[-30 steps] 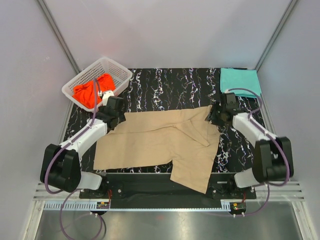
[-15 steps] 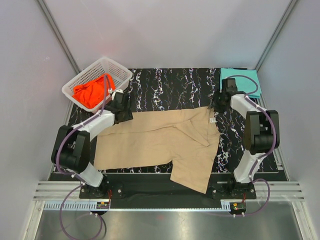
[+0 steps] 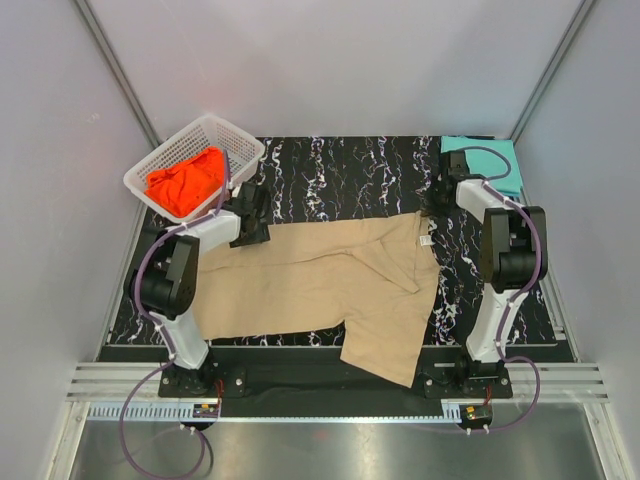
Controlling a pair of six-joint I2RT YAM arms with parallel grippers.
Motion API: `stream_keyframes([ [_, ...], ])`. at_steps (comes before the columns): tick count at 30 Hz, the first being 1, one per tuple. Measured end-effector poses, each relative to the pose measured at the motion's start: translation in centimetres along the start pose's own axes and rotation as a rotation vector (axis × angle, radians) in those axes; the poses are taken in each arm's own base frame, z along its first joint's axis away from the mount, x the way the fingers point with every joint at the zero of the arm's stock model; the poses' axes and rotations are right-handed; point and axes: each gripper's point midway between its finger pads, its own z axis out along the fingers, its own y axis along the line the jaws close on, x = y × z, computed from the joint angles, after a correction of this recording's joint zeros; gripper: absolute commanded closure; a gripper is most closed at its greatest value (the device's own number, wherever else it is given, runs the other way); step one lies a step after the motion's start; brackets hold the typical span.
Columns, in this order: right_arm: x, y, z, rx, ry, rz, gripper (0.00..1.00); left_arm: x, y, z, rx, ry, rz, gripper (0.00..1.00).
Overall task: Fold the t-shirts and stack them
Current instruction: Fold the tshirt
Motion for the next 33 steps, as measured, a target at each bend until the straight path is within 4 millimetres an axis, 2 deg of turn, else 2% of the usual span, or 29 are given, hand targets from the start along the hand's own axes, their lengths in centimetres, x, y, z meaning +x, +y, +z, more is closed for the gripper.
stream_keyframes([
  [4,-0.4,-0.8,0.9,-0.029,-0.039,0.027,1.0,0.5,0.5,0.6,-0.018,0.025,-0.014,0.39],
  [9,-0.2,-4.3,1.3,-0.094,-0.073,0.151,1.0,0.0,1.0,1.1,-0.03,0.034,-0.049,0.39],
  [12,-1.4,-5.2,0.8,-0.137,-0.102,0.197,0.79,-0.2,1.0,1.2,-0.03,0.033,-0.061,0.39],
  [13,-1.7,-5.0,0.6,-0.14,-0.108,0.198,0.71,-0.2,1.0,1.2,-0.03,0.033,-0.063,0.39],
  [15,-2.2,-4.0,-0.1,-0.146,-0.116,0.183,0.66,-0.2,1.0,1.2,-0.029,0.033,-0.063,0.39],
  [20,-2.6,-0.7,-2.0,-0.143,-0.142,0.11,0.67,-0.2,1.0,1.2,-0.028,0.034,-0.063,0.39],
  [23,-2.4,0.5,-2.5,-0.154,-0.138,0.086,0.66,-0.2,1.0,1.2,-0.027,0.033,-0.064,0.39],
  [29,-1.9,0.4,-2.2,-0.146,-0.11,0.088,0.63,-0.2,1.0,1.2,-0.023,0.034,-0.066,0.39],
  [33,-2.3,0.7,-1.6,-0.146,-0.093,0.089,0.63,-0.2,1.0,1.2,-0.023,0.033,-0.066,0.39],
])
